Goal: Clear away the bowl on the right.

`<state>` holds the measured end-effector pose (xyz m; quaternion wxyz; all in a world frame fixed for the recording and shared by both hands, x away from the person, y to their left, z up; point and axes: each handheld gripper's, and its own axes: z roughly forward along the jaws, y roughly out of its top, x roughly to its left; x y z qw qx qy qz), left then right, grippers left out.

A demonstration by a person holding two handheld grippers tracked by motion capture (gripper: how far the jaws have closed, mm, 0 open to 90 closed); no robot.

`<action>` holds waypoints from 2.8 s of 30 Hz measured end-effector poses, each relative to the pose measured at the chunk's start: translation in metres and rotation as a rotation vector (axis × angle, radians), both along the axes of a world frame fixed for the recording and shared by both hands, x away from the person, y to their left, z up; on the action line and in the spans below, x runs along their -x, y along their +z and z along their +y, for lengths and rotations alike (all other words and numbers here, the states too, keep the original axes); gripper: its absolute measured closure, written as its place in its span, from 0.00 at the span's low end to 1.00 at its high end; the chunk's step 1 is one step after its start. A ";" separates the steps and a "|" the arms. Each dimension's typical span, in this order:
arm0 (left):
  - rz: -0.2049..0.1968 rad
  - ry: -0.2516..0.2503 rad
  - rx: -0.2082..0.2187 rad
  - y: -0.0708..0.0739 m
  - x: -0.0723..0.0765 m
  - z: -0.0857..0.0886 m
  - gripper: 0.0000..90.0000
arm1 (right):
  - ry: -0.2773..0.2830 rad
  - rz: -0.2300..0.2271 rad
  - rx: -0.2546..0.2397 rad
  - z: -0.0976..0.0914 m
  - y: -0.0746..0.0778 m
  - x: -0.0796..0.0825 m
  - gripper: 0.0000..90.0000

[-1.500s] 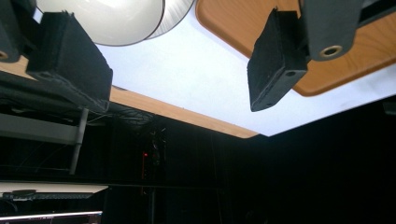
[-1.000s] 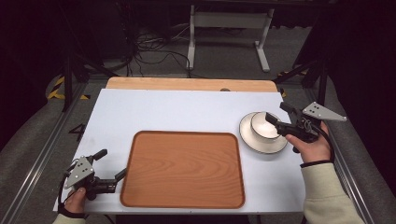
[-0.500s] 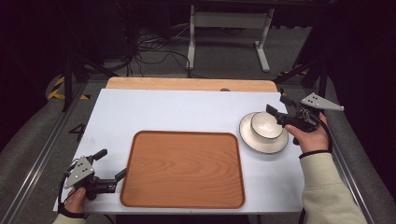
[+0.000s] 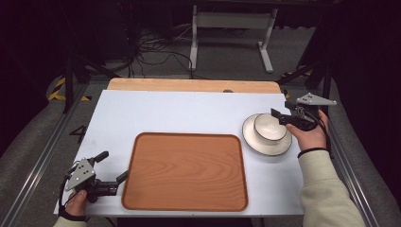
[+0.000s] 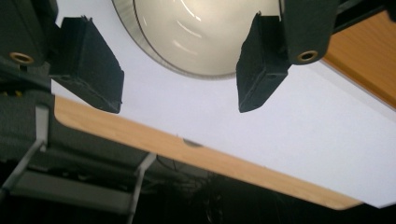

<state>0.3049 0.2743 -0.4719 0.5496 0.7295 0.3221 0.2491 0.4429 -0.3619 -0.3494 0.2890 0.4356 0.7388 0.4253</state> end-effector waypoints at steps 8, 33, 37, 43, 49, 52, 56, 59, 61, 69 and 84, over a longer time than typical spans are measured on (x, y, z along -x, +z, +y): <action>-0.001 0.001 0.002 0.000 0.000 0.000 0.00 | -0.059 0.138 0.045 -0.009 -0.014 -0.009 0.38; -0.002 -0.001 -0.003 0.000 0.000 0.000 0.00 | -0.174 0.341 -0.007 -0.021 -0.055 -0.018 0.59; -0.002 -0.001 -0.003 0.000 0.000 0.000 0.00 | -0.211 0.390 -0.037 -0.020 -0.058 -0.018 0.67; -0.003 -0.001 -0.003 0.000 0.000 0.000 0.00 | -0.253 0.422 -0.078 -0.019 -0.060 -0.017 0.75; -0.002 -0.002 -0.003 0.000 0.000 0.000 0.00 | -0.293 0.425 -0.084 -0.018 -0.063 -0.016 0.88; -0.002 -0.001 -0.003 0.000 0.000 0.000 0.00 | -0.304 0.411 -0.093 -0.017 -0.064 -0.015 0.91; -0.002 -0.001 -0.003 0.000 0.000 0.000 0.00 | -0.326 0.414 -0.106 -0.016 -0.064 -0.014 0.92; -0.002 -0.001 -0.003 0.000 0.000 0.000 0.00 | -0.340 0.418 -0.110 -0.016 -0.064 -0.014 0.92; -0.002 -0.001 -0.003 0.000 0.000 0.000 0.00 | -0.350 0.421 -0.116 -0.015 -0.063 -0.013 0.92; -0.003 -0.002 -0.005 0.000 0.000 0.000 0.00 | -0.397 0.430 -0.159 -0.013 -0.063 -0.012 0.92; -0.001 -0.001 -0.002 0.000 0.000 0.000 0.00 | -0.431 0.449 -0.220 -0.012 -0.058 -0.011 0.91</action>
